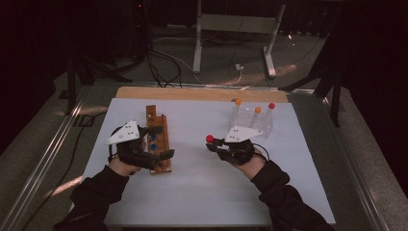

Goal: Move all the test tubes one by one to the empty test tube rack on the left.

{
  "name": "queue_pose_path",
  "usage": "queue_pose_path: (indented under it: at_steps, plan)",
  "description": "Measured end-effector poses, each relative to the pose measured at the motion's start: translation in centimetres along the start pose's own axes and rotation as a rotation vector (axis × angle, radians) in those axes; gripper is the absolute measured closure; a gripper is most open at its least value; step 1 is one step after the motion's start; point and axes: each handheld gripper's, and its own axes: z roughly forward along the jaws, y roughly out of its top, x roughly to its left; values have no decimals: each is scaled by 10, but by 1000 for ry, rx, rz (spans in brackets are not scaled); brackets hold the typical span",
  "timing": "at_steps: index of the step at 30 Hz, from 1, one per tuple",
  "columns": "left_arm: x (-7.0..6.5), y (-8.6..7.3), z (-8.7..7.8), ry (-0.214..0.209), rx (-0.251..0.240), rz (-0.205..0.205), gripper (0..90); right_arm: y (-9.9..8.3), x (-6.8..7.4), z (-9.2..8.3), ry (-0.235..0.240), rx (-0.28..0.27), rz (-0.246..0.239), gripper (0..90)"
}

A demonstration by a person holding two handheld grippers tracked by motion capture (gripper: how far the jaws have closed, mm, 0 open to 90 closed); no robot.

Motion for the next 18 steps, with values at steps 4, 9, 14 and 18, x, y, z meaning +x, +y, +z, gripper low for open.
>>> queue_pose_path:
  at_steps: [4, 9, 14, 18]
  plan:
    - [-4, 1, 7, -29, 0, 15, 169, 2, 5, 4, 19, 4, -10, 747]
    - [-10, 2, 20, -64, 14, 41, 291, 4, 10, 7, 37, 6, -14, 747]
    - [-15, 1, 32, -94, 23, 53, 380, 5, 15, 10, 55, 12, -22, 747]
    - [-18, 2, 39, -103, 25, 63, 429, 6, 18, 11, 67, 9, -25, 747]
